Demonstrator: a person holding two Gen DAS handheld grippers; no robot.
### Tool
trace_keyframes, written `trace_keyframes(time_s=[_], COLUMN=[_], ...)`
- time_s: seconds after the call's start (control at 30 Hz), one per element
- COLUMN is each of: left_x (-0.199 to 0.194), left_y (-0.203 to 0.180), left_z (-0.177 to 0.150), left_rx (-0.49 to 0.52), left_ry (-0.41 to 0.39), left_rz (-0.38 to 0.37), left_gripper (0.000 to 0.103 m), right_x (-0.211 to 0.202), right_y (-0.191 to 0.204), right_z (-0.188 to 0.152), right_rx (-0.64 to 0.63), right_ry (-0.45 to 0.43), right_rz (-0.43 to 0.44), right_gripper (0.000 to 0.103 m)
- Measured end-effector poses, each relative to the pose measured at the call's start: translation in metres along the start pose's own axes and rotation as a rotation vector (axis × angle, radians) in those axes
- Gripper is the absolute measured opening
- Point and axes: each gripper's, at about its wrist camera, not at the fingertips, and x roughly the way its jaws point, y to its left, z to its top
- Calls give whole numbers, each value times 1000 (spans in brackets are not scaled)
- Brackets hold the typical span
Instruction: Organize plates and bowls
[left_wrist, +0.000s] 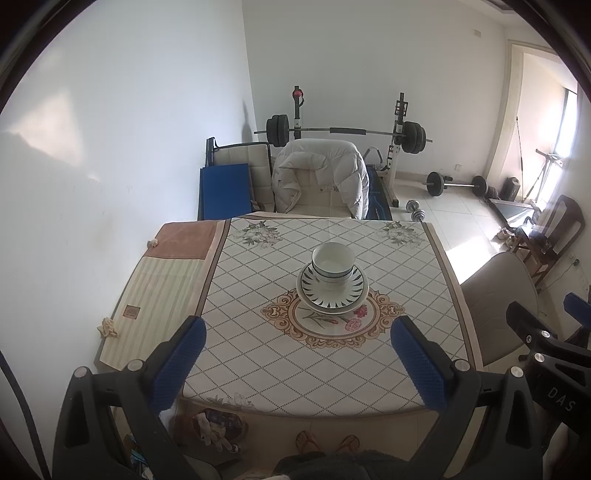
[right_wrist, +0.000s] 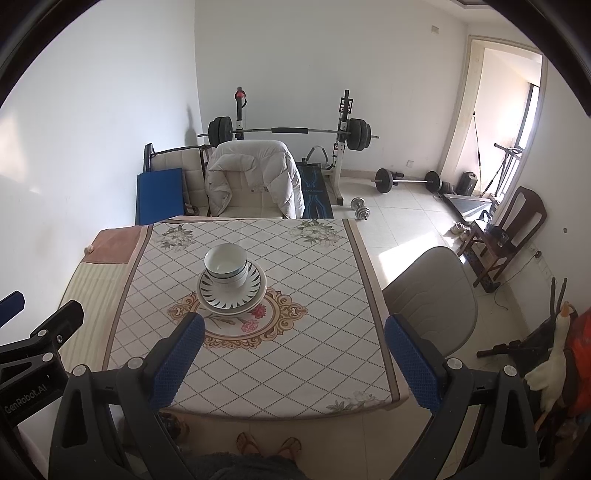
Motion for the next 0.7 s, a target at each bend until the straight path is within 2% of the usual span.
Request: trace_keyframes(time_s=[0.7], left_x=[-3], left_y=[-1], left_z=[-3], left_rx=[-10], left_ry=[-5], left_rz=[3], left_gripper=[103], right_x=[3], right_y=[-3], right_z=[0], right_rx=[3], right_ry=[-1], right_rz=[-5], right_gripper=[100])
